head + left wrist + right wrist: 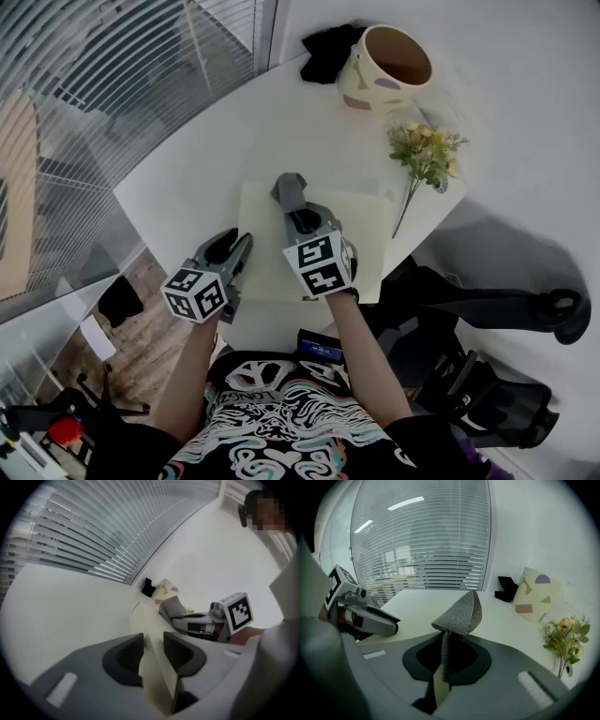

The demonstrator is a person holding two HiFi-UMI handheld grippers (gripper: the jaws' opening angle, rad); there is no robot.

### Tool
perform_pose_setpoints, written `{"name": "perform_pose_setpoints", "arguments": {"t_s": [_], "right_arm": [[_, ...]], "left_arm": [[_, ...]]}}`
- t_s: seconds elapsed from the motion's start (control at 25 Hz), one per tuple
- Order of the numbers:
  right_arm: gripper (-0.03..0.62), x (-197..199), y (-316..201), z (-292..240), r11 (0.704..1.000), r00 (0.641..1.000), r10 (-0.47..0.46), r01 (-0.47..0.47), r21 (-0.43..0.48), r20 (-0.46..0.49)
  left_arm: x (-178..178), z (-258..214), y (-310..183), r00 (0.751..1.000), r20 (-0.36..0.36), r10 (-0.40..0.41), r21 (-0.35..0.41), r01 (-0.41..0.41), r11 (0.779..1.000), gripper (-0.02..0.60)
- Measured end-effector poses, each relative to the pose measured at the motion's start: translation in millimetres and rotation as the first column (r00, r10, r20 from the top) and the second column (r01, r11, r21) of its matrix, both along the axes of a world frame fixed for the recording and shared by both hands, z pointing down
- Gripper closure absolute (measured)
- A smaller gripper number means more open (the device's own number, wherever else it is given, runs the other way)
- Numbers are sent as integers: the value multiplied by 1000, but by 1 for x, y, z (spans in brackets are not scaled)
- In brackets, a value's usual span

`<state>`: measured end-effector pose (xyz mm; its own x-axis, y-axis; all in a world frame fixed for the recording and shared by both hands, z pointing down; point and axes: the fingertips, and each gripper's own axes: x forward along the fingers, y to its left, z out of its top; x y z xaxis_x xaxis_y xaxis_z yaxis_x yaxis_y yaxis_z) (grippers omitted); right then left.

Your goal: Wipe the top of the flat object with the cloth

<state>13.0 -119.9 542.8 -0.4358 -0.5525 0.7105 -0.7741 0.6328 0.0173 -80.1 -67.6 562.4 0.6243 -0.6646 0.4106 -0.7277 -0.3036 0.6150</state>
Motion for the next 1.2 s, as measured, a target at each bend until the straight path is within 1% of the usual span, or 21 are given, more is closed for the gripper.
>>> {"name": "perform_pose_setpoints", "arguments": {"t_s": [0.56, 1.2], "right_arm": [[580, -16, 9, 0, 998, 998, -54, 55, -15, 11], [580, -25, 23, 2, 997, 997, -76, 76, -21, 13]], "left_arm": [[1, 1, 0, 1000, 7, 5, 2, -5, 1000, 394], [0, 3, -1, 1000, -29, -5, -12, 5, 1000, 394]]}}
